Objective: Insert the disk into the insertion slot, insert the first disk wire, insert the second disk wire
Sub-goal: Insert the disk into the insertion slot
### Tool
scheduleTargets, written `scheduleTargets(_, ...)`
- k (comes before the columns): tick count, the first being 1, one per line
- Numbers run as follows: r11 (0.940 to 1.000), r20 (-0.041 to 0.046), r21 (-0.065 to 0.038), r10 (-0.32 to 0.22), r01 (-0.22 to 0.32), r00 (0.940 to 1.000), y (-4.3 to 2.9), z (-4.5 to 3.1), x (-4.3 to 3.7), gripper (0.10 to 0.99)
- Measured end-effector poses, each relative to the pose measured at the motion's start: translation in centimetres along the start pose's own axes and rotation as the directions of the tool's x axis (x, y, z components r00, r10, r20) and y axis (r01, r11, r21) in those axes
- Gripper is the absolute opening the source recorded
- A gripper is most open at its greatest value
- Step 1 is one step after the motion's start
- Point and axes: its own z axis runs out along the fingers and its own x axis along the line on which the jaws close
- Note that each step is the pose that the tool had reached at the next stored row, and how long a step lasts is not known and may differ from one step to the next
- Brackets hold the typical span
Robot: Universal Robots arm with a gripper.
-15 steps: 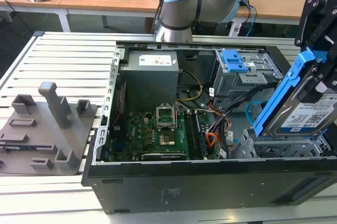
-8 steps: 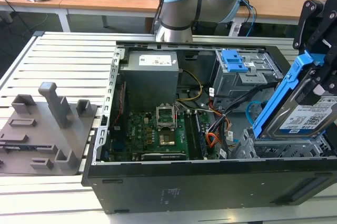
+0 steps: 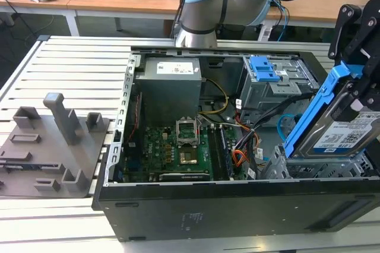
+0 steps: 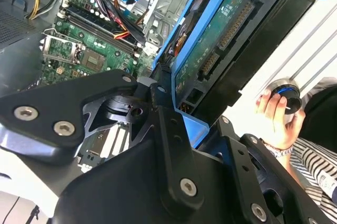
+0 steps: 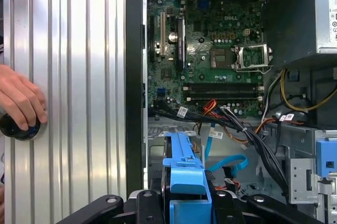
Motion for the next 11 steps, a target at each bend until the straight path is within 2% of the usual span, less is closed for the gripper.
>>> scheduleTargets(6, 1.0, 0.0001, 0.0, 0.0, 0.0, 1.0, -0.1, 0.18, -0.3, 0.365)
scheduleTargets(11, 1.0, 0.0, 0.0, -0.003, 0.003, 1.0, -0.12, 0.18, -1.74, 0.365)
